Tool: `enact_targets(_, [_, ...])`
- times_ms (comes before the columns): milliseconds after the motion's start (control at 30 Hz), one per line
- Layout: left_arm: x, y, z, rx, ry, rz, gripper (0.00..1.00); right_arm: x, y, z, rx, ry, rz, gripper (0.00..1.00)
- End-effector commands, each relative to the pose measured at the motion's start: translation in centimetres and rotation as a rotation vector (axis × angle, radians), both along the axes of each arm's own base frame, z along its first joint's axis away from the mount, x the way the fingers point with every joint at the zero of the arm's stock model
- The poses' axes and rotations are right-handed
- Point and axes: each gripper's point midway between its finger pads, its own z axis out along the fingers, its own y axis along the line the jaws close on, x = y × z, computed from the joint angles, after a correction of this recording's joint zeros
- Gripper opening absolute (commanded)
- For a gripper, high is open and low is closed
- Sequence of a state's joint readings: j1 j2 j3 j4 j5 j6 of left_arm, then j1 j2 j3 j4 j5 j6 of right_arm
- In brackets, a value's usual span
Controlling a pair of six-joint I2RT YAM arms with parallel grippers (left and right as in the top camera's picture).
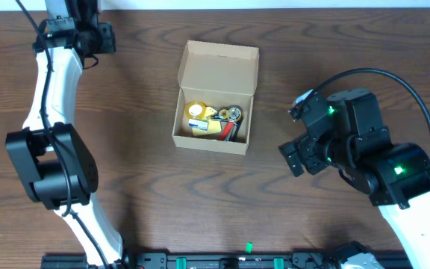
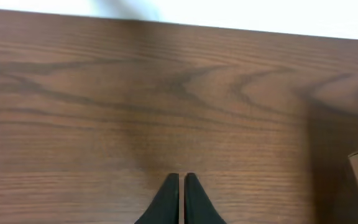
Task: Pack container
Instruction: 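Withdraw the left gripper up and away from the box, then move both grippers to the lid flap at the box's far edge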
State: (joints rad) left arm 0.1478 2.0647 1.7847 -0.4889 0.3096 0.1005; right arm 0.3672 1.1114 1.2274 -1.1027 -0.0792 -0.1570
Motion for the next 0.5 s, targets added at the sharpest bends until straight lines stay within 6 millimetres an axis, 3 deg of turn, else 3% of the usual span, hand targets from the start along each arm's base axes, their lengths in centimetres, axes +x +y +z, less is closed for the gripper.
enact_targets(0, [0.2, -1.2, -0.9, -0.065, 0.016, -0.015, 0.06, -0.2, 0.1, 0.1, 0.013, 0.004, -0.007, 0.99])
enact_targets(133, [0.2, -2.5, -1.8, -0.092, 0.035, -0.050, 0.06, -0.2, 0.1, 0.1, 0.013, 0.004, -0.007, 0.99])
enact_targets(300, [0.0, -4.2, -1.5, -0.156, 0.033, -0.108, 0.06, 0.0, 0.4, 0.3, 0.036, 0.000, -0.012, 0.99])
enact_targets(467, [-0.3, -5.7, -1.5, -0.206, 0.037, -0.170, 0.06, -0.1, 4.2, 2.1, 0.261, 0.013, 0.056, 0.99])
